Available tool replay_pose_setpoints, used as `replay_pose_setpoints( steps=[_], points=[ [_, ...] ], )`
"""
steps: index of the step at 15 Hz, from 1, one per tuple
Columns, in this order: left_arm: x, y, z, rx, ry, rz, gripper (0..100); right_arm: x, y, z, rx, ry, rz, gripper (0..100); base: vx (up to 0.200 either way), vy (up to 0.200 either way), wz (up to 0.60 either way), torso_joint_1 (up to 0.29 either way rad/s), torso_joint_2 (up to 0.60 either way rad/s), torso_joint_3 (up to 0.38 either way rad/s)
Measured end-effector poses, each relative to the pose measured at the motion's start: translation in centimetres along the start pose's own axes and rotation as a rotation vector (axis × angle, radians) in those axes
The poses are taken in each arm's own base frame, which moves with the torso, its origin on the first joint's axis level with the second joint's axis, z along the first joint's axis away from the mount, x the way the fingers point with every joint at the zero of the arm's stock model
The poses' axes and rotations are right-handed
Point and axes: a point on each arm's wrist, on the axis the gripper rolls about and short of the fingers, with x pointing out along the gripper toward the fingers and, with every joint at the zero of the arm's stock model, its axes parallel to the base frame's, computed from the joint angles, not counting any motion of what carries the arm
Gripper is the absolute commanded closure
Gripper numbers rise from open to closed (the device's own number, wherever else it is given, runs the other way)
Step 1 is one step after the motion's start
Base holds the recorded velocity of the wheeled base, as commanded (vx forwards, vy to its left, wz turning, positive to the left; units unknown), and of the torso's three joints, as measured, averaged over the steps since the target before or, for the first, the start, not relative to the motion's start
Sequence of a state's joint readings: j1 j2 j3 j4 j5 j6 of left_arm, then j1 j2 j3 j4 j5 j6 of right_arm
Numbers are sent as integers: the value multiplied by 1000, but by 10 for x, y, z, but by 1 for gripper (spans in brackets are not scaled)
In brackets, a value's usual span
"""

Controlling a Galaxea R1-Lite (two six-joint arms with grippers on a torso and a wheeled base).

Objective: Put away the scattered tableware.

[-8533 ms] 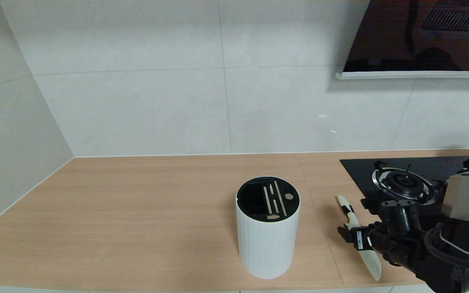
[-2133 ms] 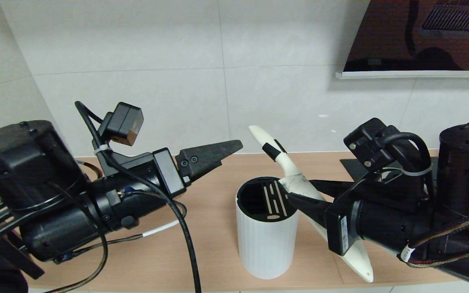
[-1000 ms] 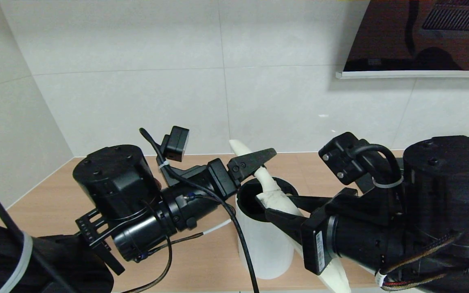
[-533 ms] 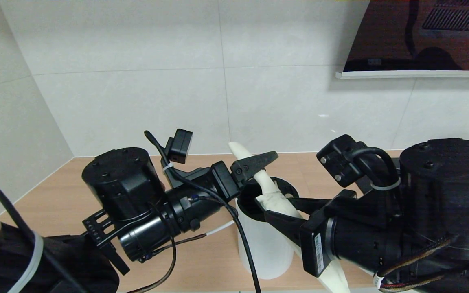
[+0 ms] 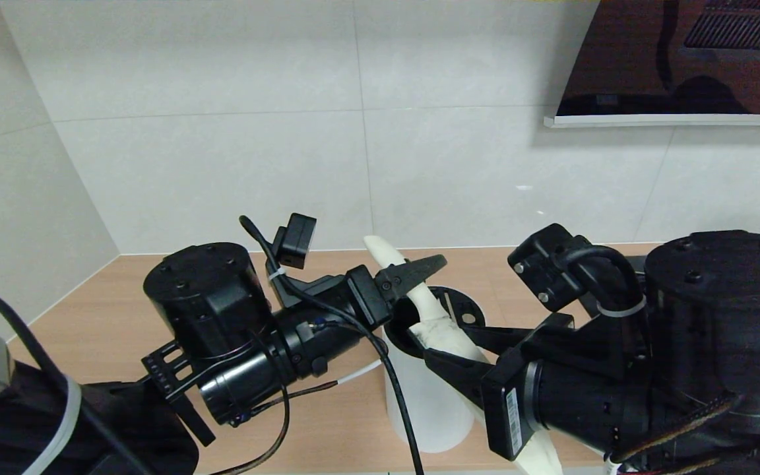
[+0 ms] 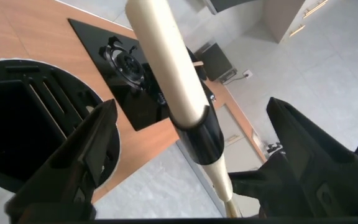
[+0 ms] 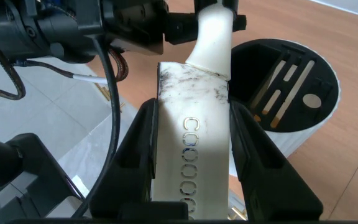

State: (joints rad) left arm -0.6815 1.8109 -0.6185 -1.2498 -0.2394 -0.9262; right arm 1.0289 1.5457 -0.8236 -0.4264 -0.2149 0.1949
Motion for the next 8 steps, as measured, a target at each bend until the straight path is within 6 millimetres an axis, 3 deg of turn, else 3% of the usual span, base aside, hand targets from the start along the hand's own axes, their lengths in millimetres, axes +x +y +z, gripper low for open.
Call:
replay_pose_setpoints(
  steps=[8],
  points=[
    [0,1,0,-1,-1,1,100,0,-1,1,1,-2,-4,100,0,0,0,0,0,0]
  ],
)
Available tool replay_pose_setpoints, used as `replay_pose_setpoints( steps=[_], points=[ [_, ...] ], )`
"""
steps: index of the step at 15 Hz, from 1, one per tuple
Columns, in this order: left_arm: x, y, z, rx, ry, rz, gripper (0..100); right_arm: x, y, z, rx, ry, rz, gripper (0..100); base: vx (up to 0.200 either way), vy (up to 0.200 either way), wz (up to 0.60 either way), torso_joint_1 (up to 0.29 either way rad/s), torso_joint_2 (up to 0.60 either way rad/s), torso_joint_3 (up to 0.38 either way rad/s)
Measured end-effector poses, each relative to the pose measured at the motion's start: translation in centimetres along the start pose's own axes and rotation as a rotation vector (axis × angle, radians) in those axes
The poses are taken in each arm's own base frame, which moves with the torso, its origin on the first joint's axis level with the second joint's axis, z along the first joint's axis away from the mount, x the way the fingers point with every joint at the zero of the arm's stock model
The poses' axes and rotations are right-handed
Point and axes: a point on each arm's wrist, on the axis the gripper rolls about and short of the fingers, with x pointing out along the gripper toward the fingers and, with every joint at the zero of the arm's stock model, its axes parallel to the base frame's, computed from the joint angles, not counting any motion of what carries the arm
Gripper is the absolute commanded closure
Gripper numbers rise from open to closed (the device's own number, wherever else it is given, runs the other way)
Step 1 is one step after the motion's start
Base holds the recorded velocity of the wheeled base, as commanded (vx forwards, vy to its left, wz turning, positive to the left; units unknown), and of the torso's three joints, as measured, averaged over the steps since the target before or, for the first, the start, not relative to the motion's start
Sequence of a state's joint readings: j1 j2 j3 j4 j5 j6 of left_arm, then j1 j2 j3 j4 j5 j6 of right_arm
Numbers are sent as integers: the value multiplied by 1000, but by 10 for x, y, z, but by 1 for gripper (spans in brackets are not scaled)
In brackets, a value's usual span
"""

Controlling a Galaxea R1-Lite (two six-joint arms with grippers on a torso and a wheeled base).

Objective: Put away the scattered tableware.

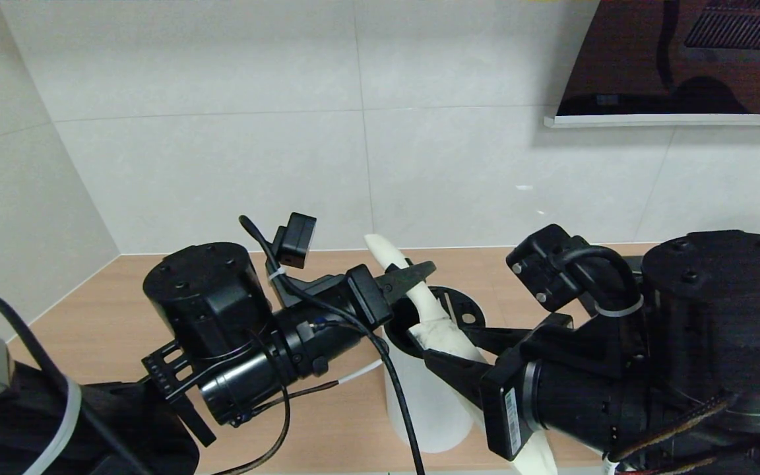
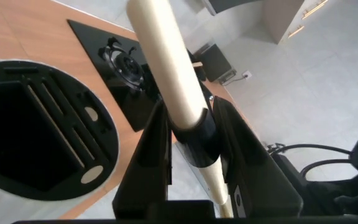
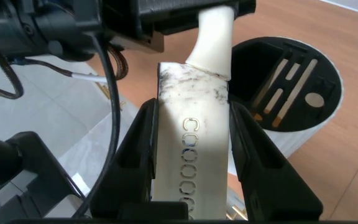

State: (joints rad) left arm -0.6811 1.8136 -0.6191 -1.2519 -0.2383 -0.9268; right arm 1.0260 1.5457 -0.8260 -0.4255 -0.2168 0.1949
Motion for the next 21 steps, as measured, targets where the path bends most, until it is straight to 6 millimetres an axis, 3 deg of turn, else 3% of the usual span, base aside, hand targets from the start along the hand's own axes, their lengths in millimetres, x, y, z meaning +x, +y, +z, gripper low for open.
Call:
replay_pose_setpoints(
  steps=[4,5,14,19,21],
  points=[
    [0,0,-1,-1,6,1,100,0,0,-2,-2,6,-4,100,0,0,0,0,0,0],
    [0,0,-1,-1,6,1,100,0,0,-2,-3,7,-4,0,0,0,0,0,0,0],
    [1,-2,6,5,-20,-3,100,-6,-5,6,9,-29,-19,0,0,0,0,0,0,0],
    [3,-1,28,-2,-110,136,100,-16,-35,27,50,-109,-114,0,0,0,0,0,0,0],
    [3,-17,47,4,-177,214,100,-19,-50,36,67,-143,-167,0,0,0,0,0,0,0]
  ],
)
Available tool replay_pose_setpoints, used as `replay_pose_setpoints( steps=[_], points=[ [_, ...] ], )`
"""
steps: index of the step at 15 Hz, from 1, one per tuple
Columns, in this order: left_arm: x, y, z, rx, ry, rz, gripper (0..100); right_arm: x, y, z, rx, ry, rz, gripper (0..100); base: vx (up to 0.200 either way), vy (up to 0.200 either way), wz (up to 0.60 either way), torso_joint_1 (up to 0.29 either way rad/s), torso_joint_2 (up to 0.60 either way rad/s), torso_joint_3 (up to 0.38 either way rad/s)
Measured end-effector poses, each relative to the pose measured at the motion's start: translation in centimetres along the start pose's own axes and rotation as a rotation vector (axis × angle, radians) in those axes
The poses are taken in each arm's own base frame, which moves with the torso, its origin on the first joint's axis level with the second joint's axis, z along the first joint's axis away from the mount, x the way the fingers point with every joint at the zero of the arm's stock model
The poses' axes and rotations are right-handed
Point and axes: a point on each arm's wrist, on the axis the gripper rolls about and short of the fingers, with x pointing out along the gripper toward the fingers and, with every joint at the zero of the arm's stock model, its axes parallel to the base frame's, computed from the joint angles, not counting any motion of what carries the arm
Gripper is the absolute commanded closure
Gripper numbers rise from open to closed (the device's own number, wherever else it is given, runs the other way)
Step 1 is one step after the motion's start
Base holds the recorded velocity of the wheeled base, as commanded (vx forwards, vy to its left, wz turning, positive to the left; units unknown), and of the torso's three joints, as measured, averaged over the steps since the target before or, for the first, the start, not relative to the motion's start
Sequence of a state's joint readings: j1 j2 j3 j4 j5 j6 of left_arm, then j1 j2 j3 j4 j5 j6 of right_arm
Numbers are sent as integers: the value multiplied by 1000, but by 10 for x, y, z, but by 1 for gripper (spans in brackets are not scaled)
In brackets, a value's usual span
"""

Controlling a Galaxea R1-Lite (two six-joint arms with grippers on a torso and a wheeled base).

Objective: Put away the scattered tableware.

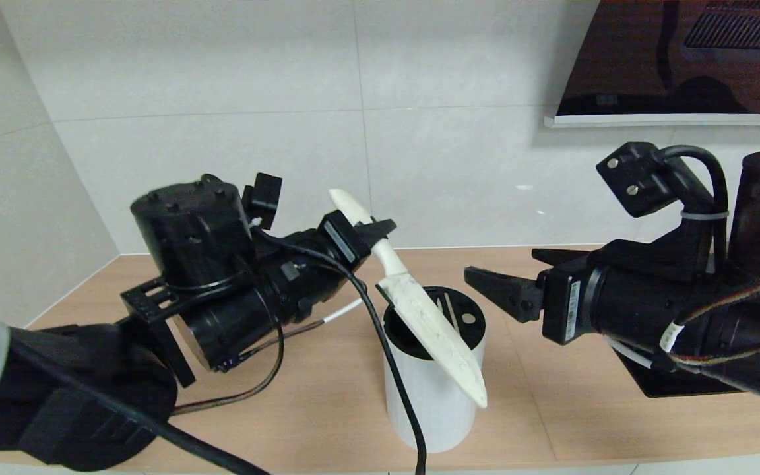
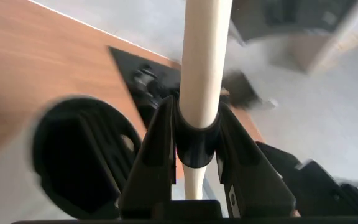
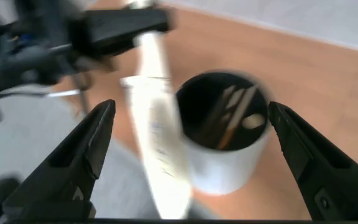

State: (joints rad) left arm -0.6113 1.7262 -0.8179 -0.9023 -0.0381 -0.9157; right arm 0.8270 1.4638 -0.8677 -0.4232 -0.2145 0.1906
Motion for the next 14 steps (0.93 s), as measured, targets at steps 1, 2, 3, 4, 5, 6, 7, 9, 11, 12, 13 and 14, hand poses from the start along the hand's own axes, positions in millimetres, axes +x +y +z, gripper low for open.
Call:
replay_pose_setpoints(
  steps=[1,2,3,4,5,6,7,9,11,12,13,14],
  points=[
    [-2,-9,10,15,-39,29,100,0,-4,3,4,-9,-16,0,0,0,0,0,0,0],
    [-4,-19,19,60,-75,54,100,1,-8,6,9,-19,-31,0,0,0,0,0,0,0],
    [-7,-27,26,134,-99,76,100,1,-11,7,11,-24,-42,0,0,0,0,0,0,0],
    [-8,-30,29,205,-108,128,100,1,-14,9,14,-31,-52,0,0,0,0,0,0,0],
    [-8,-32,32,251,-123,181,100,1,-15,10,15,-35,-58,0,0,0,0,0,0,0],
    [-7,-33,33,292,-150,249,100,1,-17,11,15,-36,-65,0,0,0,0,0,0,0],
    [-6,-35,32,325,-178,301,100,1,-18,11,16,-38,-69,0,0,0,0,0,0,0],
    [-2,-42,23,386,-242,373,100,2,-18,11,14,-36,-71,0,0,0,0,0,0,0],
    [6,-55,8,482,-371,435,100,2,-19,10,14,-35,-73,0,0,0,0,0,0,0],
    [10,-63,1,519,-438,424,100,2,-19,10,14,-34,-73,0,0,0,0,0,0,0],
    [12,-67,-6,559,-478,406,100,3,-19,10,13,-31,-73,0,0,0,0,0,0,0],
    [13,-67,-14,602,-498,396,100,3,-19,9,13,-29,-74,0,0,0,0,0,0,0]
  ],
)
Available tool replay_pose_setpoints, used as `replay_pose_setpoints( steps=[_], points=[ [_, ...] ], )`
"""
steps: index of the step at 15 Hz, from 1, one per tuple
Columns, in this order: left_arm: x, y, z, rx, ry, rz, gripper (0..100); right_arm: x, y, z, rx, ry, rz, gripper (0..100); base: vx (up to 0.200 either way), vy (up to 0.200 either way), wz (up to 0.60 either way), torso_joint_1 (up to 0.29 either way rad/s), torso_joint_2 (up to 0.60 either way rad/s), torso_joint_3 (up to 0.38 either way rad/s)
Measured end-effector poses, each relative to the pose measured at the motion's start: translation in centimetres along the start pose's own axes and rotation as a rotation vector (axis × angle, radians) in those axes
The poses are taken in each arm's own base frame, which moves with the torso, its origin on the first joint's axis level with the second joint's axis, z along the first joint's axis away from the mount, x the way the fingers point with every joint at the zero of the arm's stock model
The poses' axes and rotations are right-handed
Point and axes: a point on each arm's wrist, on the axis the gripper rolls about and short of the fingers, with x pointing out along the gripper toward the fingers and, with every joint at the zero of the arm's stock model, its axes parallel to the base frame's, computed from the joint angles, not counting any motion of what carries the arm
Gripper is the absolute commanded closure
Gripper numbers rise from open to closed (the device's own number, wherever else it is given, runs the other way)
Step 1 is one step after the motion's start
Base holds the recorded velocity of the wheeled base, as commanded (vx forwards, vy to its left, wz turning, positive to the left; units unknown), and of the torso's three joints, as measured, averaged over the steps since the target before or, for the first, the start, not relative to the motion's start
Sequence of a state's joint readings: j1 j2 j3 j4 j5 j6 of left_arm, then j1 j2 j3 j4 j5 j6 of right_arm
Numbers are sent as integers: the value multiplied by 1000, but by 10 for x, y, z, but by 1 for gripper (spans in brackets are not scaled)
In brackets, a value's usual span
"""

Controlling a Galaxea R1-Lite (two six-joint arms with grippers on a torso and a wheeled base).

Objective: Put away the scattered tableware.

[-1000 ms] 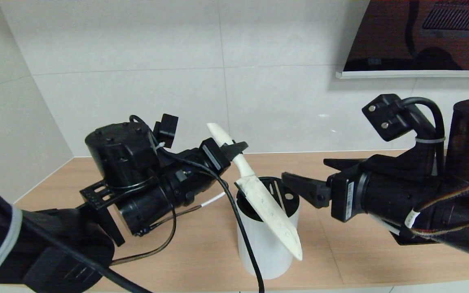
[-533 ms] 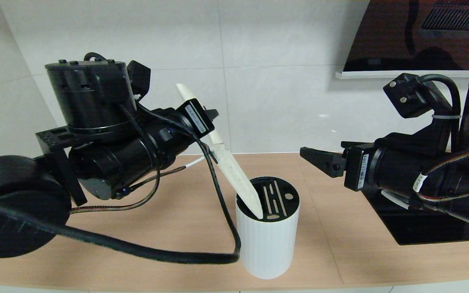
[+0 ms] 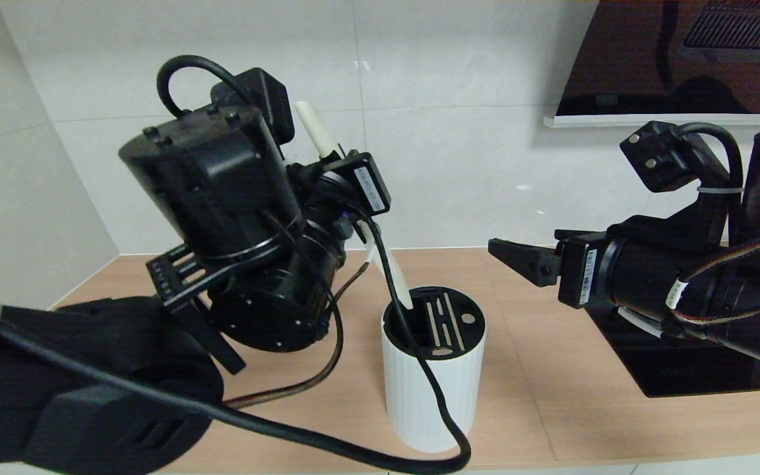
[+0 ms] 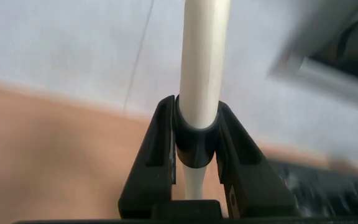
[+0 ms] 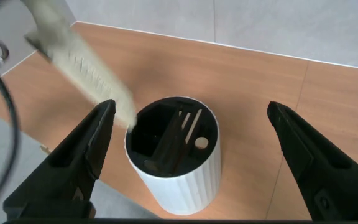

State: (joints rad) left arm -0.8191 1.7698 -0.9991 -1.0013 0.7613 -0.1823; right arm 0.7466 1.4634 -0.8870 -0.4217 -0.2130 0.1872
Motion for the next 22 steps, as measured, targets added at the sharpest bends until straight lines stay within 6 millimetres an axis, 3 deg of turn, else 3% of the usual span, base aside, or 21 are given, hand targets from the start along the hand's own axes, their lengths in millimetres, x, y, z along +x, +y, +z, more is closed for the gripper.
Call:
replay_pose_setpoints(
  steps=[4,13,22],
  points=[
    [-9,-7,-24,70,-12,-23,100,1,0,-1,-1,5,-1,0,0,0,0,0,0,0],
    [-11,-11,-38,86,17,-36,100,1,0,-2,-1,6,-3,0,0,0,0,0,0,0],
    [-12,-16,-74,132,89,-55,100,1,0,-2,-2,8,-3,0,0,0,0,0,0,0]
  ],
)
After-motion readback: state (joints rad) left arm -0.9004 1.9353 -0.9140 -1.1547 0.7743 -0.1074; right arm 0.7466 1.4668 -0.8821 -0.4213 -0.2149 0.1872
